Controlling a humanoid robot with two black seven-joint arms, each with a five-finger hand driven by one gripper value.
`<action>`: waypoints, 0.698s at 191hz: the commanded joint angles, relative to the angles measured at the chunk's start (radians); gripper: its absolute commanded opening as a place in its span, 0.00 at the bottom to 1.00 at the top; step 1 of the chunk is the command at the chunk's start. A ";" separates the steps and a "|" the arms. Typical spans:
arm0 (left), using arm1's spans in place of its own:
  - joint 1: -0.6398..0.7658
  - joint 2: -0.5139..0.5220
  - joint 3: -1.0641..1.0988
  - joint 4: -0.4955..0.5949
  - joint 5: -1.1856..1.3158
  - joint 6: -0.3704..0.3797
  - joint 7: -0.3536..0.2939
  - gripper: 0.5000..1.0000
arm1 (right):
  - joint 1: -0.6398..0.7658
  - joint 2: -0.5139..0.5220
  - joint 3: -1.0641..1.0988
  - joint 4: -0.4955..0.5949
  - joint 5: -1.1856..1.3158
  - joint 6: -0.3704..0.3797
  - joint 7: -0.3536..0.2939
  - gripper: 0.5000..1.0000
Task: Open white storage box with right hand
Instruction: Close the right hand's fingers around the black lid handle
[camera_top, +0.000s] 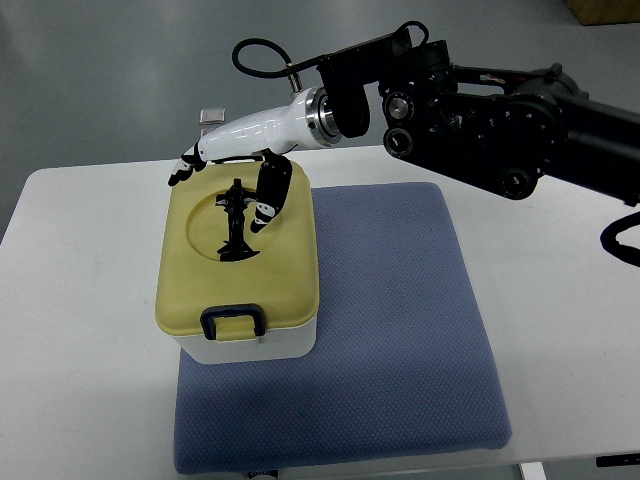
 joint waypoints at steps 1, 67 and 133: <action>0.000 0.000 0.000 0.001 0.000 0.002 0.000 1.00 | -0.008 0.008 -0.008 -0.006 0.000 -0.014 0.000 0.84; 0.000 0.000 0.000 -0.001 0.000 0.000 0.000 1.00 | -0.014 0.011 -0.036 -0.008 -0.001 -0.066 0.000 0.71; 0.000 0.000 0.000 0.001 0.000 0.000 0.000 1.00 | -0.009 0.008 -0.034 -0.008 -0.033 -0.077 0.000 0.00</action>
